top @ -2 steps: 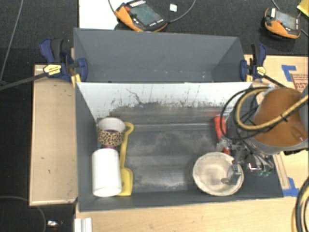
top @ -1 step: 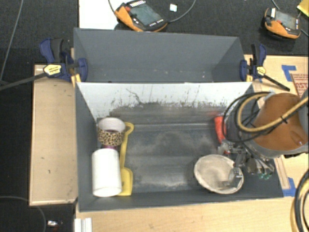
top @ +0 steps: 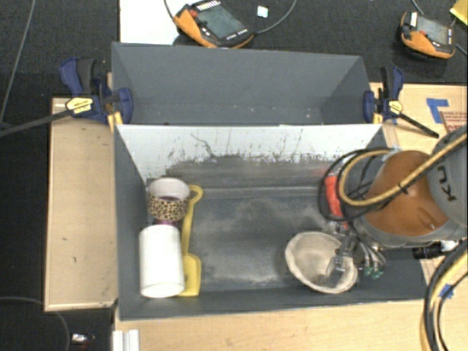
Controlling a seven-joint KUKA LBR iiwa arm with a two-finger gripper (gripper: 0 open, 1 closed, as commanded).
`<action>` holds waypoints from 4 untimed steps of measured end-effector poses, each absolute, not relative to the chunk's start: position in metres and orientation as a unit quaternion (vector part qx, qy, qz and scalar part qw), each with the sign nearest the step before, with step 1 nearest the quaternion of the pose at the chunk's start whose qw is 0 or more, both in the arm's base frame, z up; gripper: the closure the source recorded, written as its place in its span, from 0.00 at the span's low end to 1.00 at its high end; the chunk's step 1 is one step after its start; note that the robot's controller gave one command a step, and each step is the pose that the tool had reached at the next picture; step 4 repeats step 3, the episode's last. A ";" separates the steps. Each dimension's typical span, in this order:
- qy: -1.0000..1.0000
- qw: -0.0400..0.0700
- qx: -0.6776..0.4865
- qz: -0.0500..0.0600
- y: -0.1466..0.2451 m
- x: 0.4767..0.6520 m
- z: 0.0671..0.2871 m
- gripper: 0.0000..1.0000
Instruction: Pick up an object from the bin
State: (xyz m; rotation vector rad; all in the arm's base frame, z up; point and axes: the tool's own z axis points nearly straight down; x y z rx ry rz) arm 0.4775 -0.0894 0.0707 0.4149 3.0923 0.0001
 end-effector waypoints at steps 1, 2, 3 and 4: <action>1.000 0.011 -0.011 -0.001 -0.064 0.482 0.071 1.00; 1.000 0.011 -0.011 -0.001 -0.064 0.482 0.071 1.00; 1.000 0.011 -0.012 -0.001 -0.064 0.481 0.095 1.00; 1.000 0.011 -0.012 -0.001 -0.064 0.481 0.095 1.00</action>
Offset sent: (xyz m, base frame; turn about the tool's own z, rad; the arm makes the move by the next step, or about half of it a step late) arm 0.0000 0.0000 0.0000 0.0000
